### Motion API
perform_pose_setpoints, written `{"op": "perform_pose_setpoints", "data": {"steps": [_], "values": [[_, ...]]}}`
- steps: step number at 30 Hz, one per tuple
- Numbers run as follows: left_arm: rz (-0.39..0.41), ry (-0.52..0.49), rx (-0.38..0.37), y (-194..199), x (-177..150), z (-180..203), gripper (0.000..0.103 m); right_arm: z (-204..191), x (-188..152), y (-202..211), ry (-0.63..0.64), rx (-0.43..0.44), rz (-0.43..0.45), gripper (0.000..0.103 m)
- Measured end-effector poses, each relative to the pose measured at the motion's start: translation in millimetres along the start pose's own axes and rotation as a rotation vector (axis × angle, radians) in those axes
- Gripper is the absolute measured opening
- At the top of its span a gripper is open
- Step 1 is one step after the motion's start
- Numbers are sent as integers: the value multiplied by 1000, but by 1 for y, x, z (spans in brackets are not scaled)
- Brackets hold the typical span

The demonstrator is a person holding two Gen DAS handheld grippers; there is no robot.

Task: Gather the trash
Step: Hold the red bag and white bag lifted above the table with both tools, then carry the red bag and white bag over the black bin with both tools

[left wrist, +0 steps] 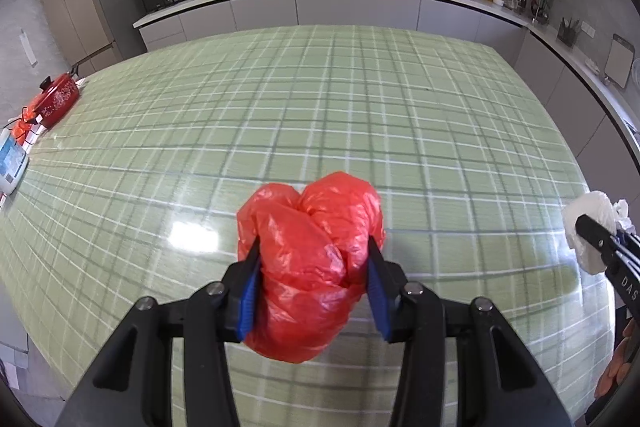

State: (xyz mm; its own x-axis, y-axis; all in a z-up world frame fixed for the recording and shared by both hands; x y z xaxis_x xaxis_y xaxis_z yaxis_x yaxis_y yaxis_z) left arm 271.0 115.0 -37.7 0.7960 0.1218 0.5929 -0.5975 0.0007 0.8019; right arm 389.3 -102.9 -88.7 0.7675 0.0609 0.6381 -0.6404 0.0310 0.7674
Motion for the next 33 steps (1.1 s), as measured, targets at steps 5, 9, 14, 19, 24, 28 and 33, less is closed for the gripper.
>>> {"op": "perform_pose_setpoints", "data": {"steps": [5,9,14,19,24,28,33], "values": [[8,-3,-3,8,-10,22,47,14,-10,10,2,3,2,19],[3,-41,-11,16,-16,44,47,28,-20,26,-43,-12,16,19],[14,-107,-79,21,-23,73,47,46,-39,45,-113,-49,3,19],[8,-157,-147,27,-34,104,47,73,-64,66,-165,-91,-24,19],[2,-214,-202,35,-43,140,47,119,-87,88,-237,-120,-14,19],[2,-271,-255,41,-51,189,47,168,-106,102,-277,-148,-5,19],[-5,-350,-366,41,-72,275,47,259,-142,100,-303,-141,-28,19]]}}
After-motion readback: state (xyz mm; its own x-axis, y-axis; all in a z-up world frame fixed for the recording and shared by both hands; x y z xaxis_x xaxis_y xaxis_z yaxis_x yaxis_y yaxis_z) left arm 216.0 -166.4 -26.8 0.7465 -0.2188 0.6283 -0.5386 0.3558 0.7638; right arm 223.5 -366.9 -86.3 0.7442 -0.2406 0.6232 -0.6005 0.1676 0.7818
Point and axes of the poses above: each gripper's, at about its wrist camera, not at the fingertips, and y roughly against the way its jaws point, z to its right, x to its top, the point moved 2 cm from there along -y, roughly the way its jaws point, and after that the axes turned 11 degrees about -x, right-handed, at the moved point
